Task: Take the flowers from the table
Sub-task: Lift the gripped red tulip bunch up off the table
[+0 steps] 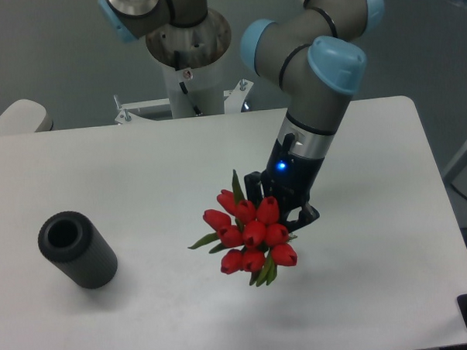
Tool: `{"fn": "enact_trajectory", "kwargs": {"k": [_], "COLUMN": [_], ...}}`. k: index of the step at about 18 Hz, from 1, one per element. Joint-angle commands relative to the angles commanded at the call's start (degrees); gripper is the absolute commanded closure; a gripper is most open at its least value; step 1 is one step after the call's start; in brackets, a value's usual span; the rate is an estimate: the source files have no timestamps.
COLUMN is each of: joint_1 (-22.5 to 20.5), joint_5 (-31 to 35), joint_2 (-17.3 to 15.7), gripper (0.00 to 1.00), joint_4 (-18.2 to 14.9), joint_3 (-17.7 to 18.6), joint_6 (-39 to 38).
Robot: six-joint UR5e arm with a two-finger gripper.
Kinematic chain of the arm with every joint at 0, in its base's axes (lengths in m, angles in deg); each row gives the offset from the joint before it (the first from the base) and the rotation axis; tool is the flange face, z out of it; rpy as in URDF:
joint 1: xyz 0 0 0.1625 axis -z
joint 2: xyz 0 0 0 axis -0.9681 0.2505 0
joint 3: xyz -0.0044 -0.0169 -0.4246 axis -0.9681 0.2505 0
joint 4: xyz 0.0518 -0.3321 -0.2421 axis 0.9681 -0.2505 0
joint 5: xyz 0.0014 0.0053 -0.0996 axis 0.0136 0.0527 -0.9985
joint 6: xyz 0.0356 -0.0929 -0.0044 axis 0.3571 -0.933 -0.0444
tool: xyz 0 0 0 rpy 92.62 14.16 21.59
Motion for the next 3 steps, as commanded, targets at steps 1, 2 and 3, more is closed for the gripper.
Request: {"fn": "enact_trajectory", "kwargs": {"k": [1, 2, 3], "joint_1": [0.0, 0.17, 0.26], "joint_5": [-1.23, -2.46, -3.34], "joint_2": [-0.26, -0.27, -0.35], "gripper": [0.76, 0.76, 0.76], "joint_4": [-0.18, -0.18, -0.18], "joint_3": [0.0, 0.0, 0.0], "joint_6": [-0.7, -1.75, -2.28]}}
